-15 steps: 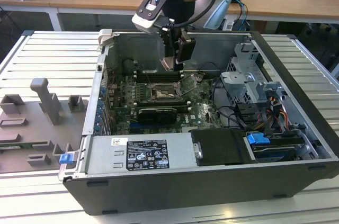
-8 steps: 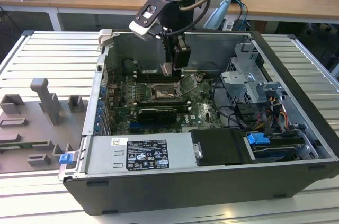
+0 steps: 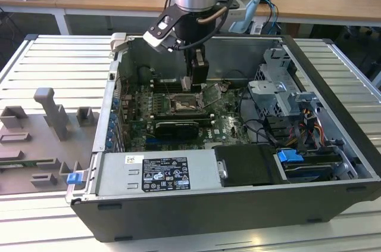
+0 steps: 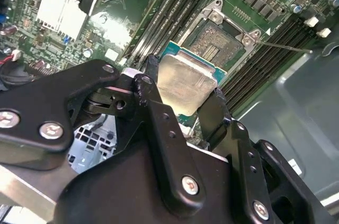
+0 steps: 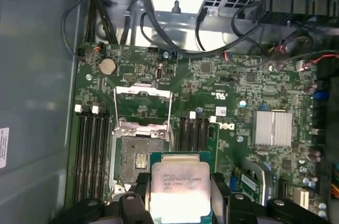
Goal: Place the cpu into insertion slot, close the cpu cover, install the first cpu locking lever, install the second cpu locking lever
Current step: 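Place the cpu into insertion slot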
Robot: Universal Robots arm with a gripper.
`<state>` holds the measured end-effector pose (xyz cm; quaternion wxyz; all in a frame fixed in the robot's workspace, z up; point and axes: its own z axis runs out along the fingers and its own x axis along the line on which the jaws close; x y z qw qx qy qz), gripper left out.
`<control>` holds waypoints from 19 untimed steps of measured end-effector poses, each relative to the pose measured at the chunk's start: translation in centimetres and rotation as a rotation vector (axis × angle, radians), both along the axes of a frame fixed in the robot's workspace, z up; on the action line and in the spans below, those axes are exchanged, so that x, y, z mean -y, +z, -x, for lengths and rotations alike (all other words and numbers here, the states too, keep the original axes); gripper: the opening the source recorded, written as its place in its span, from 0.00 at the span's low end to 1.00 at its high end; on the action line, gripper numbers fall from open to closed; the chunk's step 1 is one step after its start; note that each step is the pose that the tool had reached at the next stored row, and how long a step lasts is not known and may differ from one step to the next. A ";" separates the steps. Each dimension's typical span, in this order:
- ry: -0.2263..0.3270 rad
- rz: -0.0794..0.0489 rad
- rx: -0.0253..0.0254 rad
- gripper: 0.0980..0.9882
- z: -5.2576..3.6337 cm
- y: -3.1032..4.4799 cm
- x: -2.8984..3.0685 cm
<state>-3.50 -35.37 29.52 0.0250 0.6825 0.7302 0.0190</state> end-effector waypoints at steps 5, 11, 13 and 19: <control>-0.042 0.000 -0.0001 0.50 0.10 -1.21 -0.12; -0.045 0.000 0.0015 0.50 0.11 -2.02 -0.15; -0.046 0.000 0.0024 0.50 0.16 -2.32 -0.16; -0.045 0.000 0.0025 0.50 0.44 -3.70 -0.72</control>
